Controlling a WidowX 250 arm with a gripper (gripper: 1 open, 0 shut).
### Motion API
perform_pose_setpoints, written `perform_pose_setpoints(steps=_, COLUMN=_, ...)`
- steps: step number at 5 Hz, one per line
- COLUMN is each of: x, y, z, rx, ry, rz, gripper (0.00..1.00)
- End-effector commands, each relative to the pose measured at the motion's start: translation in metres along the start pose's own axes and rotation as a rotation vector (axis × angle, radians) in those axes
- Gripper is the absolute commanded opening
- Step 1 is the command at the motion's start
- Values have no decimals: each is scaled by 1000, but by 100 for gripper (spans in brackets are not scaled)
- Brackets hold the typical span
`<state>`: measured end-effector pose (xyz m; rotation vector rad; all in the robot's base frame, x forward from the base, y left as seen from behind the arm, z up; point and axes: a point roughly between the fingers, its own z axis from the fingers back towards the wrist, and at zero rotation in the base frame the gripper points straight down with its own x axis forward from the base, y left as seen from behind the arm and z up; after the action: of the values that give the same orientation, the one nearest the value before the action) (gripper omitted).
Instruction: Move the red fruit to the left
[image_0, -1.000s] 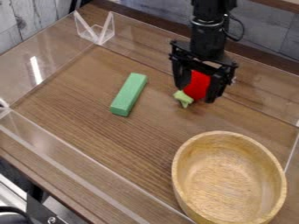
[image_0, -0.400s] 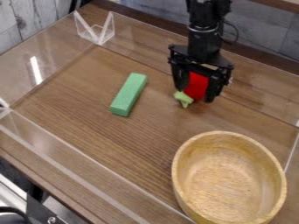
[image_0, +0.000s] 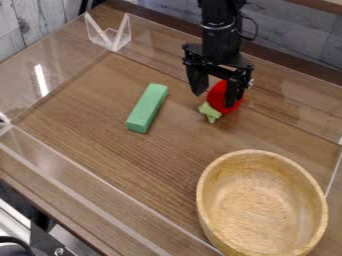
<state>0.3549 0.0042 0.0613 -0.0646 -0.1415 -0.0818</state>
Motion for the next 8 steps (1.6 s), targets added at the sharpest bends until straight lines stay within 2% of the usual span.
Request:
perform_pose_setpoints(steps=1, x=8, y=3, z=13, rx=24, ry=-60, rz=84, gripper=100)
perform_pose_setpoints(steps=2, x=6, y=4, z=13, rx=39, ry=-67, rz=165, gripper=100)
perform_pose_setpoints(steps=4, x=27, y=-17, z=24, rx=43, ry=-78, rz=185, gripper=100)
perform_pose_setpoints(steps=6, x=20, y=-22, z=-4, rx=42, ry=-73, rz=171, gripper=100)
perform_pose_setpoints(steps=7, x=10, y=-31, z=-9, rx=37, ry=-72, rz=140, gripper=100)
perform_pose_setpoints(steps=8, x=2, y=-41, z=-13, rx=32, ry=-72, rz=107, gripper=0)
